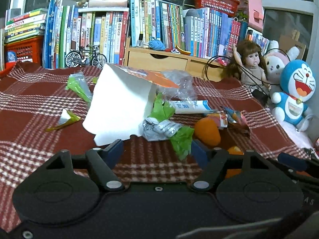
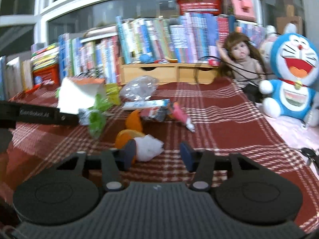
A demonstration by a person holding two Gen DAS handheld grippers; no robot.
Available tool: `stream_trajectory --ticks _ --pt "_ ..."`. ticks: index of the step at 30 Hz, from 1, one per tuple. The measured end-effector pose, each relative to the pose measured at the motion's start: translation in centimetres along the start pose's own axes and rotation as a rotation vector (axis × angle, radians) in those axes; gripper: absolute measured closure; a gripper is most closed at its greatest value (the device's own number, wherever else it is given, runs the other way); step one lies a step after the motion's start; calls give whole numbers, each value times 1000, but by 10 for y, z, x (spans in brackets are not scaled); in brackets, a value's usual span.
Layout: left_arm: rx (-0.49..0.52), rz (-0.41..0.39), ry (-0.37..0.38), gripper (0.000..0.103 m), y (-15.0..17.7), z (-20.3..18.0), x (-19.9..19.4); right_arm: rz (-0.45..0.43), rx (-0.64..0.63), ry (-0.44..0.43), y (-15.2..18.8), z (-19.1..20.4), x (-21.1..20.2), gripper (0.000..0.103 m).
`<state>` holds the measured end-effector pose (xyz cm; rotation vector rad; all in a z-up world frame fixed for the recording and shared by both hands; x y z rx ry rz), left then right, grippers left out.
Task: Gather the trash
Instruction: 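Move both open tools back over the table toward the remaining wrappers, then grasp the white receipt and green wrapper with the left tool while the right tool grasps the white tissue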
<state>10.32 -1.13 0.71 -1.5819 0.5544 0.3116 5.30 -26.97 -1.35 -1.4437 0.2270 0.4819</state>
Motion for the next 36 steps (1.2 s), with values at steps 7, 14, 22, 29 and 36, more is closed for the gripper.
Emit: stream_trajectory --ticks 7,14,22,29,36 --pt "-108 39 12 17 -15 8 37 45 190 -20 -6 -23 20 65" --pt "-144 85 7 23 -11 7 67 74 122 -55 1 -1 30 70" --pt "-95 74 59 63 -5 -4 57 54 81 -38 3 2 17 90" --pt "-133 -2 2 10 -18 -10 60 0 66 2 -3 -7 -3 91" --pt "-253 100 20 44 -24 -9 91 54 124 -39 -3 -16 1 81"
Point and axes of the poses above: each gripper's, at about its wrist camera, not at the fingertips, and x roughly the way its jaws point, z to its left, y to its underside, the point moved 3 cm from there along x, roughly the way its jaws point, and after that the axes turned 4 degrees about x, right-handed, at the moved point
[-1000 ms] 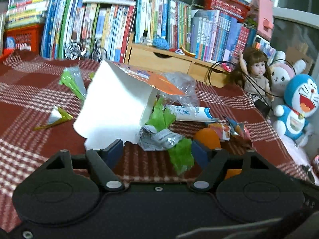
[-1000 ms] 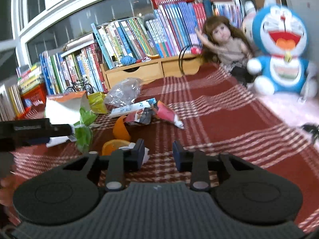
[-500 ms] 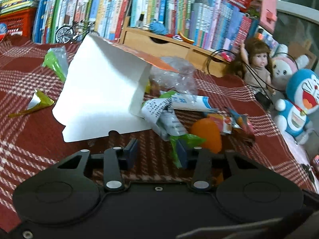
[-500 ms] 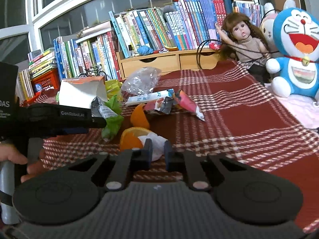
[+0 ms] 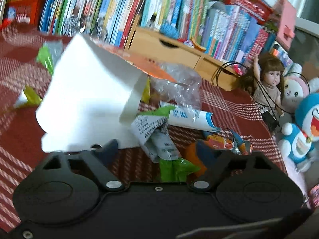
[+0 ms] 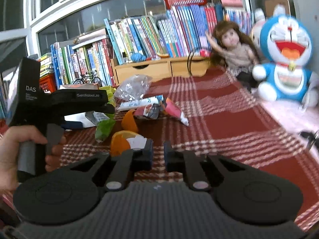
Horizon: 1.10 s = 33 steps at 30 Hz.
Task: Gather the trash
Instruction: 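Grasp the white receipt and green wrapper with the left tool while the right tool grasps the white tissue, then carry both items down into the black trash bag and open both tools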
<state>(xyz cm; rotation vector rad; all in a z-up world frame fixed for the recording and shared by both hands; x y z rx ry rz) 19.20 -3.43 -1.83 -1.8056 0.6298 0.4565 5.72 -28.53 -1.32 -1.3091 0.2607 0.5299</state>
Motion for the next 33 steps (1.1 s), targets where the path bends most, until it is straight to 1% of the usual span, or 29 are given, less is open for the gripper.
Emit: stream_trajectory --ticks 1,2,3,4,5,7,8,10,12,13,15,16,17,19,21,27,31,33 --pt "-5 14 -9 64 1 0 3 19 38 -16 -1 -3 4 73" --pt "-5 22 -8 65 2 0 5 39 85 -31 -1 -6 8 62" --pt "-3 15 -5 67 3 0 3 63 146 -52 -3 -11 12 62" --pt "14 5 -7 71 5 -2 -1 89 208 -77 -4 -16 17 62" --pt "46 -5 -10 71 6 -5 -5 112 265 -102 -5 -20 21 62" --pt "105 -29 -17 71 9 -11 -14 151 376 -142 -7 -29 30 57" --pt "125 -41 -18 71 11 -12 -18 164 416 -150 -6 -31 34 52" --pt "146 -60 -15 71 12 -14 -28 184 491 -167 -6 -35 41 52" --pt "164 -78 -16 71 13 -14 -37 195 530 -177 -6 -36 48 52" --pt "171 -85 -17 71 14 -14 -40 206 544 -180 -6 -36 53 55" --pt "186 -95 -14 71 15 -13 -49 242 574 -193 -4 -34 61 69" --pt "198 -101 -12 71 16 -13 -53 247 579 -200 -4 -33 62 69" --pt "211 -107 -11 71 18 -14 -58 242 569 -195 -5 -31 61 71" --pt "234 -122 -6 71 20 -14 -68 214 515 -173 -11 -26 55 74" --pt "249 -133 -1 71 22 -13 -77 189 458 -152 -17 -20 48 74" --pt "267 -150 21 71 25 -12 -98 121 341 -112 -39 -11 29 74" --pt "276 -153 29 71 26 -10 -111 71 292 -88 -45 -7 16 74" --pt "281 -155 30 71 27 -8 -117 58 279 -91 -47 -4 13 74"
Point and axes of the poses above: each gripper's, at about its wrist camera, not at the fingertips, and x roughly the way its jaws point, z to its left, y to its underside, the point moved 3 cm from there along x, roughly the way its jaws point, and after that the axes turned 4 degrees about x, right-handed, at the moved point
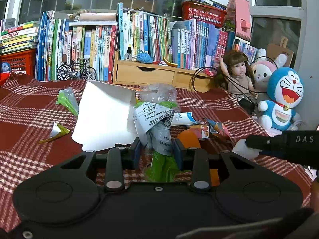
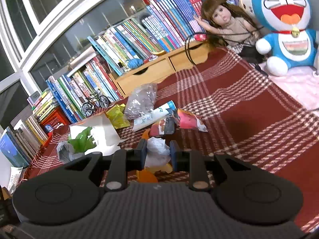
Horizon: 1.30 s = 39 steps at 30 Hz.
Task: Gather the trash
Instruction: 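Carry both items down into the black trash bag and open both tools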
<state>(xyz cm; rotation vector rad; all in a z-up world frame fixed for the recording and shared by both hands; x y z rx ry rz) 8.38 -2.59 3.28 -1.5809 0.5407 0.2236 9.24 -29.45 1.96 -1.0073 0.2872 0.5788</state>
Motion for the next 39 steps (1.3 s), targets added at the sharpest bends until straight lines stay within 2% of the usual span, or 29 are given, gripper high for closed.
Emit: stream_trajectory --ticks 8,21,29,35,39 --pt "19 -6 10 71 8 4 -33 -15 -51 -31 9 10 -16 74" --pt "62 2 14 71 48 3 -101 21 -216 -117 58 46 -46 73" --pt "13 65 51 71 92 7 -157 126 -264 -183 106 53 -73 73" --pt "-14 174 76 71 130 11 -183 220 -257 -195 143 46 -89 73" --pt "-24 251 74 71 151 13 -185 293 -239 -192 166 39 -86 73"
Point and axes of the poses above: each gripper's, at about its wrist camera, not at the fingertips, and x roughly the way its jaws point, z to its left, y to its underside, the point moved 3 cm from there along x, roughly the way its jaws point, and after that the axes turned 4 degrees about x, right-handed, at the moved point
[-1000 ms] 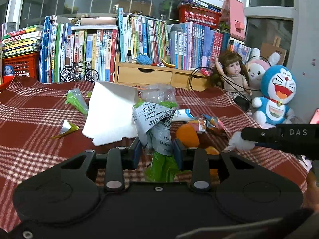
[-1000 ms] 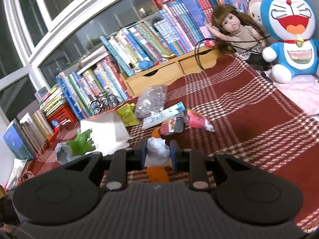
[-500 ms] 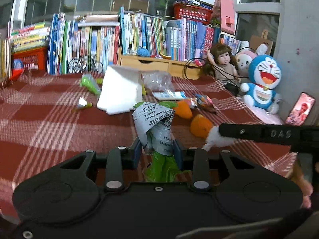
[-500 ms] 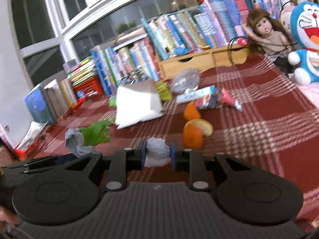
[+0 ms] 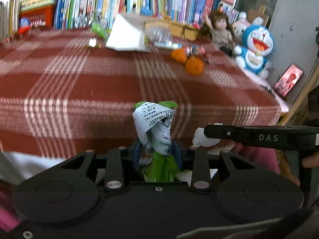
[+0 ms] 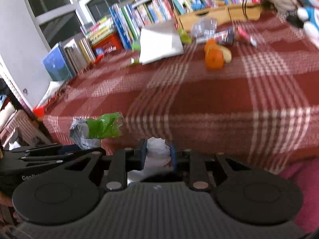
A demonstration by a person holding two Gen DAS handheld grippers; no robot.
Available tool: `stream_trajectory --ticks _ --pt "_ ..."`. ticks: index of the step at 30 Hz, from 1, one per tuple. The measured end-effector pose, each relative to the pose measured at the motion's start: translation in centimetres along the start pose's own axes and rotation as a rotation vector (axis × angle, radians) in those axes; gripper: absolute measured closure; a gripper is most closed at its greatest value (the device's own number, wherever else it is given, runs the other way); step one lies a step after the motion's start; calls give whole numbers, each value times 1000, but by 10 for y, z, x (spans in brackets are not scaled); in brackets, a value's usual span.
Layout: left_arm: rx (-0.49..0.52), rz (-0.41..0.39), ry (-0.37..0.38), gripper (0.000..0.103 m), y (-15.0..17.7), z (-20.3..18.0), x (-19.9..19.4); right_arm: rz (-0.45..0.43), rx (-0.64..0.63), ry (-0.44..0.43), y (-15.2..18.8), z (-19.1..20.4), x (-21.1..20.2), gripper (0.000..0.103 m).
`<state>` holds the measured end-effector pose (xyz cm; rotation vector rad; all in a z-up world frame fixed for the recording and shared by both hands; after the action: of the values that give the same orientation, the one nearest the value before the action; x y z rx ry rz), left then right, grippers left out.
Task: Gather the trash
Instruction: 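Carry both items down into the black trash bag and open both tools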
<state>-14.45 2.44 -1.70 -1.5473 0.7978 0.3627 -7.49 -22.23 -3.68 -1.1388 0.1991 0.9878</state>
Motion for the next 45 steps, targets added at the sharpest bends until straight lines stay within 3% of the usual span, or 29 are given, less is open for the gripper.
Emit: stream_trajectory --ticks 4,8,17,30,32,33,34,36,45 --pt "-21 99 5 71 17 2 16 77 -2 13 23 -4 15 72" --pt "-20 203 -38 71 36 5 38 151 -1 32 41 -10 32 72" --pt "-44 352 -67 71 67 13 74 252 -12 60 65 -18 61 72" --pt "-31 376 -74 70 70 14 79 280 -25 64 68 -14 68 68" --pt "-28 374 -73 61 71 13 79 280 -23 64 67 -14 70 65" --pt "-29 373 -74 57 71 13 79 280 -23 65 67 -14 70 52" --pt "-30 371 -77 52 70 13 79 280 -22 65 68 -14 70 48" --pt "-24 362 -84 50 69 13 78 279 -18 59 67 -14 70 42" --pt "20 267 -118 24 53 14 65 232 -26 65 58 -14 62 34"
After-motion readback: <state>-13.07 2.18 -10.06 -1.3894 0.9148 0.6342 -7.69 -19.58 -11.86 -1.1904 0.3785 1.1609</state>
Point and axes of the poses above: each gripper's, at about its wrist camera, not at the fingertips, and x roughly the way its jaws point, z to its left, y to its underside, the point moved 3 cm from there along x, roughly the way its jaws point, and after that the axes turned 4 degrees about x, right-handed, at the moved point
